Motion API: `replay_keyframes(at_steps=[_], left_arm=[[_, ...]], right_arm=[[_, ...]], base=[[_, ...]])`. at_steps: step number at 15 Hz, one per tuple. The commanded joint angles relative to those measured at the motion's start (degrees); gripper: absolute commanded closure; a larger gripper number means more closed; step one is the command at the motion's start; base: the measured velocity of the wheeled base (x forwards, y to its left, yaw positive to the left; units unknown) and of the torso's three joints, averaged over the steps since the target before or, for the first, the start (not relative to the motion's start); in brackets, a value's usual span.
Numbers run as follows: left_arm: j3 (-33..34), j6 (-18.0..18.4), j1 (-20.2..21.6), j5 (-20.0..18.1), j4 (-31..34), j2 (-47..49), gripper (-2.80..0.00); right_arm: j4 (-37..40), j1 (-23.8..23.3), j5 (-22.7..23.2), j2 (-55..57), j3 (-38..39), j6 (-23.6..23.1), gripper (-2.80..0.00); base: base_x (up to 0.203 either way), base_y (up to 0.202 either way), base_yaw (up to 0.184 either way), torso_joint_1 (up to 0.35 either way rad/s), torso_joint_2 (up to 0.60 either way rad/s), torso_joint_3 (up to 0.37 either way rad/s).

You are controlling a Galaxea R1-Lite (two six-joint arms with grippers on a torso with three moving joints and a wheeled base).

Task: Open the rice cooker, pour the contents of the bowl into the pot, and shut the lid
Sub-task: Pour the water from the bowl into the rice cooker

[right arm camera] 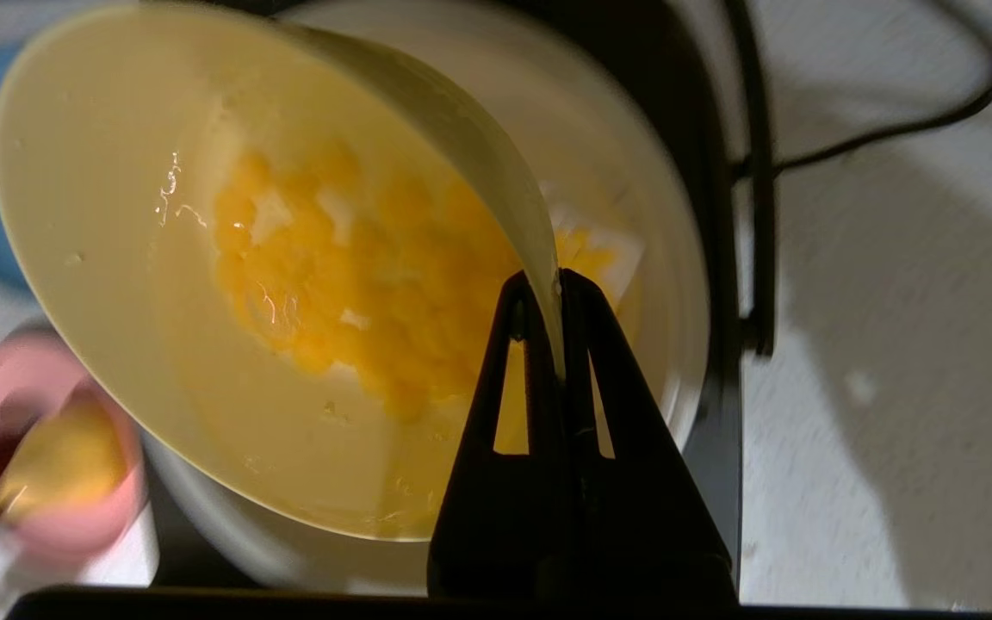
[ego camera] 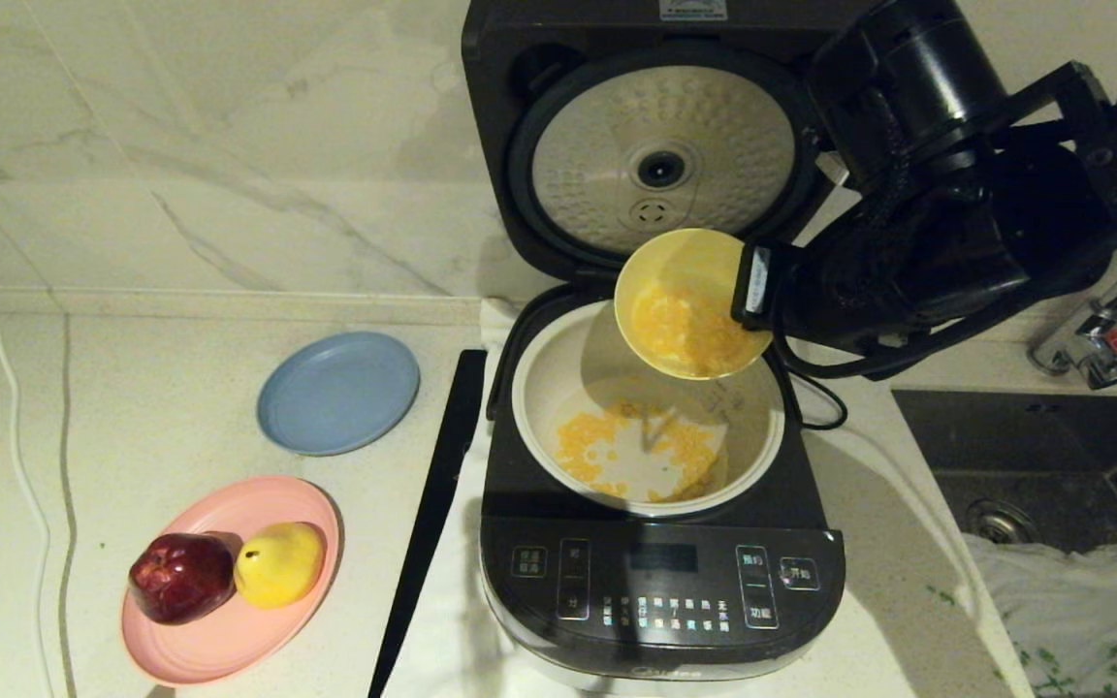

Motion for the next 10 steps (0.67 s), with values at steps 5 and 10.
replay_keyframes(at_steps=[5, 10], left_arm=[[0.44, 0.02, 0.02, -0.04, -0.02, 0.03, 0.00], [0.44, 0.02, 0.02, -0.04, -0.02, 0.03, 0.00]], right_arm=[[-12.43, 0.99, -9.19, 2.51, 4.64, -2.21, 0.00], [-31.99, 2.25, -13.62, 1.54, 17.67, -10.78, 0.00]], base=[[0.000, 0.000, 0.000, 0.000, 0.00, 0.000], [0.000, 0.000, 0.000, 0.000, 0.00, 0.000]])
